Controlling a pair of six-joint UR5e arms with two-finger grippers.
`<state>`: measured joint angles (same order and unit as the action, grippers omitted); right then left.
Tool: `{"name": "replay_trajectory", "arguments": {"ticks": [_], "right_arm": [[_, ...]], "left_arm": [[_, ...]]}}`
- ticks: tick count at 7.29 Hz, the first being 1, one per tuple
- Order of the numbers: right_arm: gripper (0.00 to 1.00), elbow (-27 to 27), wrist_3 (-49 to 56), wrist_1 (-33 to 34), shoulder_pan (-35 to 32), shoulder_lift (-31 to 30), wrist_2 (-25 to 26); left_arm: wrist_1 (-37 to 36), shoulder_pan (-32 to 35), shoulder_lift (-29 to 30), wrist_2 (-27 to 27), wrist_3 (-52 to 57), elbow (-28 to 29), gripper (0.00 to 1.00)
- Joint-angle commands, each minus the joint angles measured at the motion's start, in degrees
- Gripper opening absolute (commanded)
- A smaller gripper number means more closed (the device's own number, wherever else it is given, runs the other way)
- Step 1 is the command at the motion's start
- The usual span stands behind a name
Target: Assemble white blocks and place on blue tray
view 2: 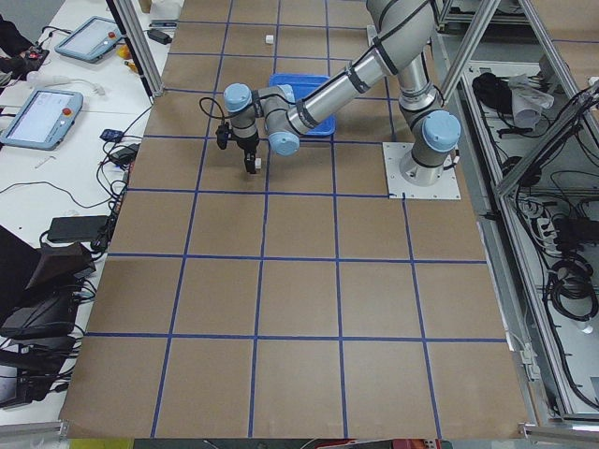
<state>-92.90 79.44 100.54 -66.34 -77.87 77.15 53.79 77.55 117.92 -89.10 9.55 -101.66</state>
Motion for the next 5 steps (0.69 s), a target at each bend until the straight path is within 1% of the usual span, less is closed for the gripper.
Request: {"name": "replay_trajectory", "arguments": {"ticks": [1, 2, 3, 4, 5], "right_arm": [[1.00, -1.49, 9.69, 5.50, 0.16, 4.03, -2.78], [1.00, -1.84, 15.07, 5.63, 0.16, 5.35, -2.79], [1.00, -1.84, 17.74, 5.89, 0.16, 7.02, -2.88], [1.00, -1.84, 20.64, 5.63, 0.16, 8.51, -2.88], [1.00, -1.67, 20.75, 6.24, 0.16, 9.31, -2.97]], "left_arm": [[-0.27, 1.36, 0.12, -0.19, 4.55, -0.38, 0.97], [-0.35, 1.37, -0.06, -0.19, 4.78, -0.56, 0.97], [-0.44, 1.37, 0.03, -0.28, 4.52, -0.47, 0.94], [-0.09, 1.37, 0.03, -0.63, 4.86, -0.21, 0.88], [-0.09, 1.37, -0.06, -1.50, 4.95, -0.29, 0.71]]}}
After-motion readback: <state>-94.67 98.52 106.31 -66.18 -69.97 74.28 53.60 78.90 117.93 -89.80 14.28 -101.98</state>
